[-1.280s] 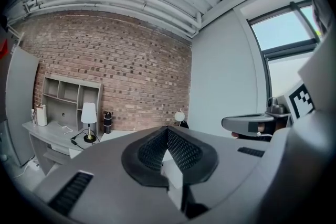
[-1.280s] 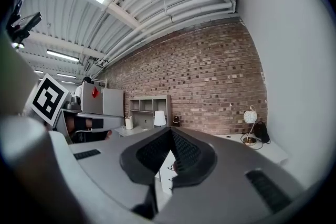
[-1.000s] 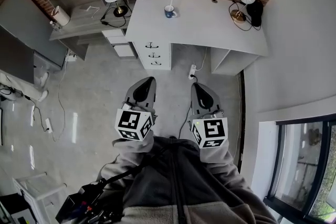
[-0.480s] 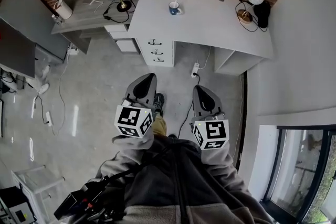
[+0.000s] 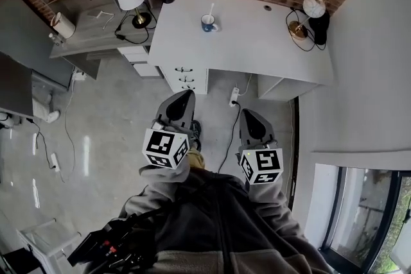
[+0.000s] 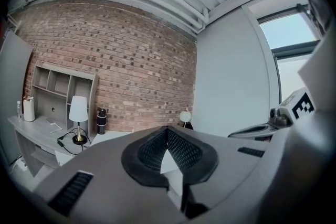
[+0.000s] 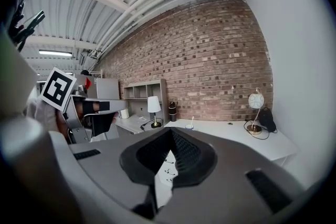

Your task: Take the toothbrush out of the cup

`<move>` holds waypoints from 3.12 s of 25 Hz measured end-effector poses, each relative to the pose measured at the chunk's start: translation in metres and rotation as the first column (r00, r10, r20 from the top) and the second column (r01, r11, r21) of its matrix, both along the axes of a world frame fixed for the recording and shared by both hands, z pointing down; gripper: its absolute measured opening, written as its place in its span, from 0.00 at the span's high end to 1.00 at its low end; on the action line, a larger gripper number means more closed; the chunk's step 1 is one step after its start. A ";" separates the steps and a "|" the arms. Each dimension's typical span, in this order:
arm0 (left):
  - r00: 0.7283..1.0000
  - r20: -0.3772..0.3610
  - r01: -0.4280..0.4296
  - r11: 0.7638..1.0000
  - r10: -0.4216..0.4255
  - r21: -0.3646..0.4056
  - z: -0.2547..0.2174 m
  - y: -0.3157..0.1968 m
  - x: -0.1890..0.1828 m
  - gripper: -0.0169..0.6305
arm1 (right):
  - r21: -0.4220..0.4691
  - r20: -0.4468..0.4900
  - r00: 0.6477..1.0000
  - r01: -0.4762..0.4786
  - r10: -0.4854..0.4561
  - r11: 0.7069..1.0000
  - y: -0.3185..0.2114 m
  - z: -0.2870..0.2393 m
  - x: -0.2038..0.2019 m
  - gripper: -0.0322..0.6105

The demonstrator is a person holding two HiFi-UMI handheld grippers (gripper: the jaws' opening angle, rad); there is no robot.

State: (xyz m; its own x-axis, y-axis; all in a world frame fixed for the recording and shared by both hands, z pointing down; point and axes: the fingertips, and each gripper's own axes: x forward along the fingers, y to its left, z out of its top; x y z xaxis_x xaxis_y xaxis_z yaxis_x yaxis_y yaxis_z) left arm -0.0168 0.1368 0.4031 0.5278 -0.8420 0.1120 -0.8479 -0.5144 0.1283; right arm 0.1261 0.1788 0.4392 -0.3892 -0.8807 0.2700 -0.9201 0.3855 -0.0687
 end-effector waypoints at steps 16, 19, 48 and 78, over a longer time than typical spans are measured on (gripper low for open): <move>0.999 -0.008 -0.039 0.998 0.039 -0.049 -0.003 -0.217 -0.045 0.99 | -0.049 -0.001 1.000 -0.005 0.005 0.999 -0.224 -0.001 -0.045 0.95; 0.999 -0.009 -0.052 0.997 0.051 -0.065 -0.001 -0.242 -0.045 0.99 | -0.079 0.001 1.000 -0.011 0.011 0.997 -0.248 0.006 -0.047 0.95; 0.983 0.069 0.180 0.943 -0.167 -0.278 0.097 -0.355 -0.069 0.99 | -0.328 0.046 0.987 0.159 -0.153 0.931 -0.404 0.126 -0.056 0.95; 0.979 0.051 0.192 0.794 -0.199 -0.578 0.235 -0.367 -0.096 0.99 | -0.462 -0.030 0.988 0.122 -0.153 0.879 -0.526 0.248 -0.066 0.95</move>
State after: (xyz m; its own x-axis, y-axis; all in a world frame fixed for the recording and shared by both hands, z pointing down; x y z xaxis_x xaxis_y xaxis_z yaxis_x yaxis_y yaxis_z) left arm -0.1123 -0.2303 0.6379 0.3633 -0.7088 0.6046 -0.9189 -0.1656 0.3580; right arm 0.0600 -0.3476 0.6870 -0.4658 -0.5920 0.6577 -0.8684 0.4487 -0.2111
